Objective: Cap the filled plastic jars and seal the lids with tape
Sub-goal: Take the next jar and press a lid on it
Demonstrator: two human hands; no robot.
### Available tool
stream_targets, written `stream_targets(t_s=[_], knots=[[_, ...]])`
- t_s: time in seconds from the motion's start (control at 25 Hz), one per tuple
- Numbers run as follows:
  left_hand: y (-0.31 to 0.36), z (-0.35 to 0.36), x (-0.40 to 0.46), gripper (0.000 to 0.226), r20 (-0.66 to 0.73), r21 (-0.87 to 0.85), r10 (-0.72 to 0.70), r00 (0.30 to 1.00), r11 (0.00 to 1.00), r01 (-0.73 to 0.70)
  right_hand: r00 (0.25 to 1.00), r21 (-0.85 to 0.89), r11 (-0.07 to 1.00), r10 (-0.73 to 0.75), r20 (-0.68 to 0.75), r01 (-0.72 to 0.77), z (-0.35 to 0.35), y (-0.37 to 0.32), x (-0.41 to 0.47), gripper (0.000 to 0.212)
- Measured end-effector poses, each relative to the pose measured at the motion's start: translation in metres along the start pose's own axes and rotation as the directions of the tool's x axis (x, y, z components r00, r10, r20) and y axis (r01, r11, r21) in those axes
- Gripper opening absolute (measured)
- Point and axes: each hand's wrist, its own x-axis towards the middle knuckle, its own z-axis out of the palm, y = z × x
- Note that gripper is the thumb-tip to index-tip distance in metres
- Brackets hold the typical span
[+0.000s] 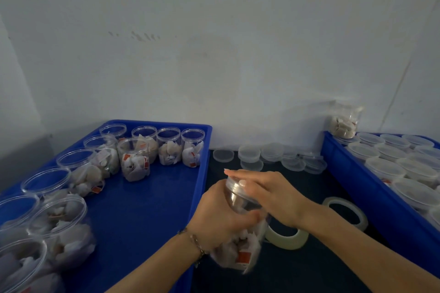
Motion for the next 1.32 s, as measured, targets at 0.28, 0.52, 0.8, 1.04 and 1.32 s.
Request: stream_targets(t_s=[0.28, 0.52, 0.8, 1.04, 1.32], knots=[[-0.004, 0.0, 0.004, 0.071, -0.034, 0.0, 0.016, 0.999, 1.0, -0.016, 0.966, -0.206, 0.974, 0.041, -0.255, -0.096, 0.01, -0.016, 0.007, 0.056], [0.016, -0.021, 0.009, 0.048, 0.361, -0.48, 0.064, 0.93, 0.868, 0.127, 0.993, 0.298, 0.948, -0.102, -0.05, 0.112, -0.011, -0.029, 0.014, 0.031], [-0.007, -0.021, 0.01, 0.112, 0.07, -0.751, -0.291, 0.954, 0.614, 0.242, 0.786, 0.55, 0.785, -0.519, 0.335, 0.284, -0.008, -0.022, 0.038, 0.06], [0.01, -0.029, 0.008, 0.059, 0.429, -0.548, 0.131, 0.894, 0.824, 0.142, 0.972, 0.371, 0.924, -0.165, 0.168, 0.093, -0.012, -0.014, 0.031, 0.044], [-0.015, 0.001, 0.018, 0.076, -0.147, 0.444, -0.135, 0.98, 0.876, 0.187, 0.947, -0.151, 0.947, 0.249, -0.204, -0.282, 0.029, -0.019, 0.036, 0.039]])
